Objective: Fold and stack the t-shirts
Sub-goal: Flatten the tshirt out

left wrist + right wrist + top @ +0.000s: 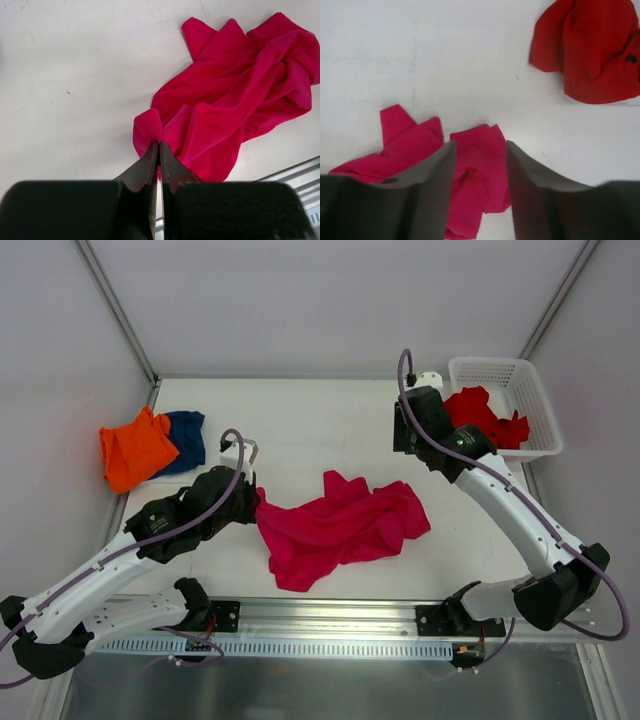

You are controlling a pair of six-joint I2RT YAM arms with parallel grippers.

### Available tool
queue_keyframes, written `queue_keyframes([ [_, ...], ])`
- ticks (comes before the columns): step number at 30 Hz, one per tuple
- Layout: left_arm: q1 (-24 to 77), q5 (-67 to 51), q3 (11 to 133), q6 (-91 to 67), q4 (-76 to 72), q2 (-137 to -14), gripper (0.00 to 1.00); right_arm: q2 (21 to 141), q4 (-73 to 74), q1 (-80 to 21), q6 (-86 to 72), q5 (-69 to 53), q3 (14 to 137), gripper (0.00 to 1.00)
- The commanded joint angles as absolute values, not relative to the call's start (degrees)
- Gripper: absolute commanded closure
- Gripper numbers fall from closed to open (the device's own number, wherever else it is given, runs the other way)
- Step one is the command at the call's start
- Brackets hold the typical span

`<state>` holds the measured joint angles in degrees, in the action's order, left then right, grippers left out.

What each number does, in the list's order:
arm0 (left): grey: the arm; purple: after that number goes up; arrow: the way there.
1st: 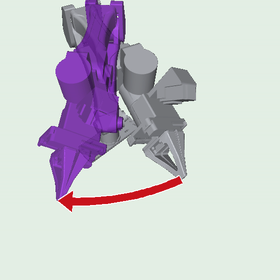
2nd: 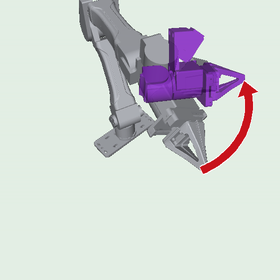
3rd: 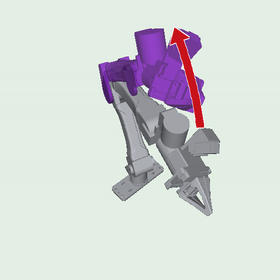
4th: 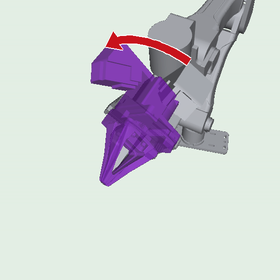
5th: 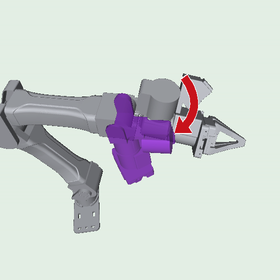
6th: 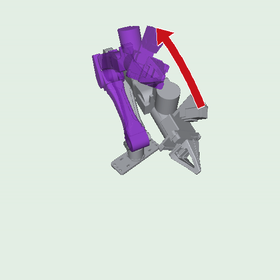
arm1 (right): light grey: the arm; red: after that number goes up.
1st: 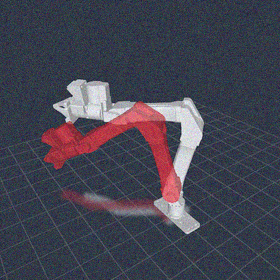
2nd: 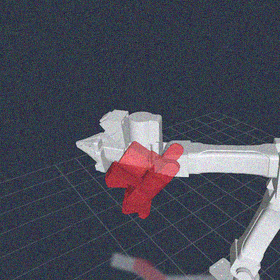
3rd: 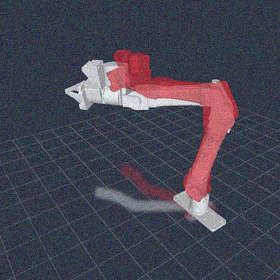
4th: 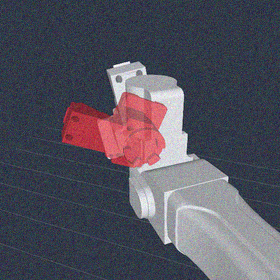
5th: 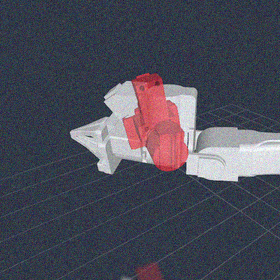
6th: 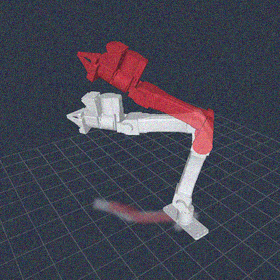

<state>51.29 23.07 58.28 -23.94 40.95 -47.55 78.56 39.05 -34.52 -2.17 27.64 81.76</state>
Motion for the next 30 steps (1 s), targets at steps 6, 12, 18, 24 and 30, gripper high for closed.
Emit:
queue_keyframes([
  [6, 50.89, 23.91, 57.57, -25.58, 40.08, -47.55, 1.0, 82.79, 39.04, -32.7, -3.24, 22.26, 74.19, 0.39],
  [12, 50.8, 23.99, 56.43, -25.75, 40.08, -46.58, 1.0, 88.5, 33.85, -32.26, -6.23, 16.79, 70.23, 0.39],
  [18, 50.71, 24.0, 55.81, -25.84, 40.08, -45.79, 1.0, 92.54, 31.64, -32.17, -7.38, 15.65, 67.77, 0.39],
  [24, 50.71, 23.99, 55.55, -25.93, 40.08, -45.88, 1.0, 95.71, 30.24, -32.25, -8.61, 14.07, 66.45, 0.4],
  [30, 50.62, 24.17, 55.37, -26.02, 39.99, -45.53, 1.0, 96.42, 30.23, -32.17, -9.14, 13.8, 65.39, 0.56],
])
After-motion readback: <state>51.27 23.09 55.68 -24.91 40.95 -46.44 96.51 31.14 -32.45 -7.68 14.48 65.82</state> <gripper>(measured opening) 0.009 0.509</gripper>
